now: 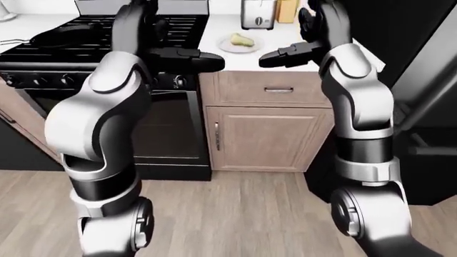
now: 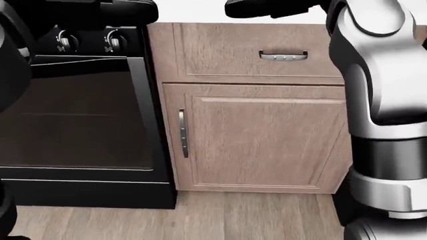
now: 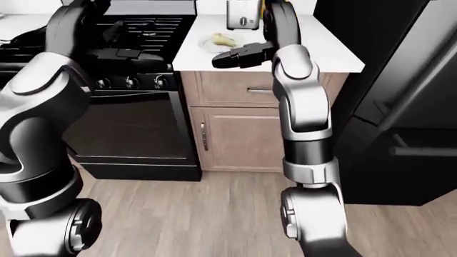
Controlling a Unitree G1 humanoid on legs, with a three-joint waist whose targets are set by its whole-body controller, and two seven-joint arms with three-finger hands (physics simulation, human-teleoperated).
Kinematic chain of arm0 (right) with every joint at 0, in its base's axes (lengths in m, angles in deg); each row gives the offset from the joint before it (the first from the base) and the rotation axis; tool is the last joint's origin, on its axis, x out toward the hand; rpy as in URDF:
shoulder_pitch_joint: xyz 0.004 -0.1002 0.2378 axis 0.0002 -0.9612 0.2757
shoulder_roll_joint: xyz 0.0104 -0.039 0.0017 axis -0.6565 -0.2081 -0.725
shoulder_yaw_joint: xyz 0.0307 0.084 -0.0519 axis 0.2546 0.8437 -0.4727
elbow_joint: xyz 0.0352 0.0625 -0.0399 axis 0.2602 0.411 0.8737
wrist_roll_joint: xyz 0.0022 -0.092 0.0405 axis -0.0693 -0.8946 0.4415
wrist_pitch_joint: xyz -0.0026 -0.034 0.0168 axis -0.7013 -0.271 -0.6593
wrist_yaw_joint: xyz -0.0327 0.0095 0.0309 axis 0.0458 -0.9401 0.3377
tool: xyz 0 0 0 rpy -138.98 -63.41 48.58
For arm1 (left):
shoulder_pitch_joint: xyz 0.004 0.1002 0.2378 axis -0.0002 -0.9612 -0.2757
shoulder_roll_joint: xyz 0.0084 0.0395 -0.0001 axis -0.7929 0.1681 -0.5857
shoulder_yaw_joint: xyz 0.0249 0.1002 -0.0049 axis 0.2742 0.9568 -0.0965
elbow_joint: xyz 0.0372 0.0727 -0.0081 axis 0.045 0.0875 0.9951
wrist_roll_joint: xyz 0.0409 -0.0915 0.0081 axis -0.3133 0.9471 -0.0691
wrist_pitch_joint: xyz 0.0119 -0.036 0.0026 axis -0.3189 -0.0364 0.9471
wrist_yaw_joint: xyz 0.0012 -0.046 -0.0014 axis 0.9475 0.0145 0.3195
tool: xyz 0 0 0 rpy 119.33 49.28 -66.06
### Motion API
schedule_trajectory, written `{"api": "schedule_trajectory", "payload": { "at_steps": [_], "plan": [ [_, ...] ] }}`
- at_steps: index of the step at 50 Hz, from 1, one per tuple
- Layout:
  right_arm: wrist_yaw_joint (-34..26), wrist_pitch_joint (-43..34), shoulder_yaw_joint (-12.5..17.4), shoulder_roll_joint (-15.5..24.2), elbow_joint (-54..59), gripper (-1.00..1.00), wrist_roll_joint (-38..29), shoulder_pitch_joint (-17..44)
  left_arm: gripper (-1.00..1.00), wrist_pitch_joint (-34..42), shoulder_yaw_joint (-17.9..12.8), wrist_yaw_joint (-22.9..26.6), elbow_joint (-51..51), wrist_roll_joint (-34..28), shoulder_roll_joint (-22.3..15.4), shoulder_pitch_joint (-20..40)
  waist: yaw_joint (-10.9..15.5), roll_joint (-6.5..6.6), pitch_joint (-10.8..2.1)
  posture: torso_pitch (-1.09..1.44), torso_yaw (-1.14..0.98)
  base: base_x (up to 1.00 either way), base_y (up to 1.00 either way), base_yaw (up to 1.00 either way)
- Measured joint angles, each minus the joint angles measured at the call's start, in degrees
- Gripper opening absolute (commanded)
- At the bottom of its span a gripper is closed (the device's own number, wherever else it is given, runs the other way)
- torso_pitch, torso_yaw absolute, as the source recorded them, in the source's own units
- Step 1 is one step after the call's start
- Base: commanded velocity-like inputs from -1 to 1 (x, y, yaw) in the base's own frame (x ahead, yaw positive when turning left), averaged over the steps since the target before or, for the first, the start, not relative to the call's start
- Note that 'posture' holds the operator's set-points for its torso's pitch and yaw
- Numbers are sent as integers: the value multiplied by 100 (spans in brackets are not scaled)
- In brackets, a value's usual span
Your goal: Pick the squash from the plate and place it in the pan.
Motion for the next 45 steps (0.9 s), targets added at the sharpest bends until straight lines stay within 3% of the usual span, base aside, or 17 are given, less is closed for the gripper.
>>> {"api": "schedule_trajectory", "payload": {
  "at_steps": [5,9,11,16,23,26,31,34,41,45],
  "plan": [
    [0,-54,-18,-10,42,100,-24,-13,100,46,-32,23,-30,-8,-10,-1,-22,50,-167,0,0,21,0,0],
    [-23,118,-30,-6,-233,100,-5,142,100,-125,-102,-2,-225,-80,-37,86,-38,296,-227,0,0,24,0,0],
    [-22,198,-22,1,-282,100,4,204,100,-183,-97,9,-237,-99,-42,106,-68,523,-284,0,0,24,0,0],
    [-52,141,-138,-77,-133,100,27,44,100,-80,-147,1,-90,-149,-39,-36,5,454,-199,0,0,25,0,0],
    [-32,77,-94,-62,-104,100,-2,98,100,-88,-130,14,-126,-175,-37,-2,51,91,-222,0,0,18,0,0],
    [-31,132,-81,-42,-164,100,-3,177,100,-115,-137,25,-143,-181,-51,96,99,-166,-228,0,0,2,0,0],
    [9,108,12,-6,-39,100,-30,52,100,-49,-12,74,-80,-125,34,-4,-18,89,-99,0,0,0,0,0],
    [21,31,-1,-18,30,100,-31,2,100,0,-40,75,-68,-117,23,-8,-44,147,-89,0,0,2,0,0],
    [13,63,-9,0,-82,100,-16,84,100,-36,-82,57,-157,-131,-1,66,-62,309,-286,0,0,15,0,0],
    [-10,211,-89,-51,-171,100,-5,162,100,-149,-161,38,-180,-171,-54,57,17,267,-310,0,0,17,0,0]
  ]
}}
